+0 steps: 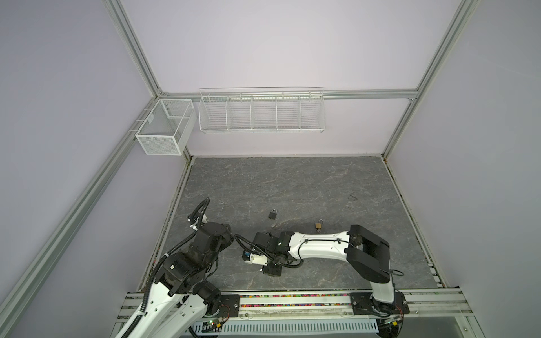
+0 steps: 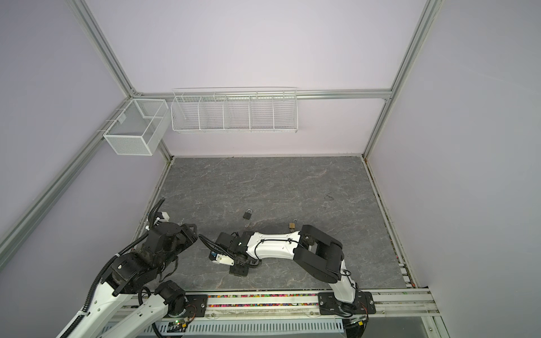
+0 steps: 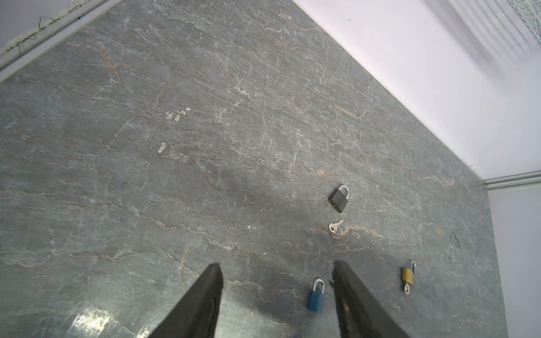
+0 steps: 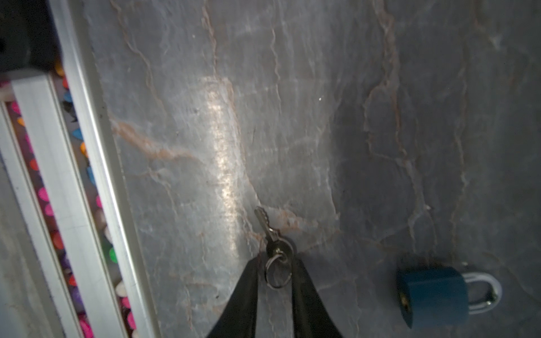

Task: Unlock with the key
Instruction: 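Move the right gripper to the silver key ring and close on it, then lift the silver key with the right gripper while the left gripper rises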

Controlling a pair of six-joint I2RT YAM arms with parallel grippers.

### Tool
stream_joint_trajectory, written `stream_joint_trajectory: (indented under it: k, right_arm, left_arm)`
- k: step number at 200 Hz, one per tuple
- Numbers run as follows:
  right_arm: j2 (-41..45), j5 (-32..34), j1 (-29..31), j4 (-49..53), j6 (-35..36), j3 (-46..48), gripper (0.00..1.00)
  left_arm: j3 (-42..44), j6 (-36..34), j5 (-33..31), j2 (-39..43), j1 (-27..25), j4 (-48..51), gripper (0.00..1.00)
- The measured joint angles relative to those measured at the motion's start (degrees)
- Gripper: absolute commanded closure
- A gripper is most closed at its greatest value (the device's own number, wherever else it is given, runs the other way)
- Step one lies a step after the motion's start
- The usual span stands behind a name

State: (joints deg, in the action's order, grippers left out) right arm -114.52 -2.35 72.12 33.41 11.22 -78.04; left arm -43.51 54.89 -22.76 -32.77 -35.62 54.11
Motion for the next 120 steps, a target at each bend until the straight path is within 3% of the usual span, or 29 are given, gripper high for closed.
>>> stream_joint_trajectory:
  k: [120]
  right_arm:
    - [0.0,0.0,0.0,0.1,0.8,-0.4,0.93]
  left_arm:
    - [0.0,0.4,-0.4,0.9,0.0,0.0,0.39]
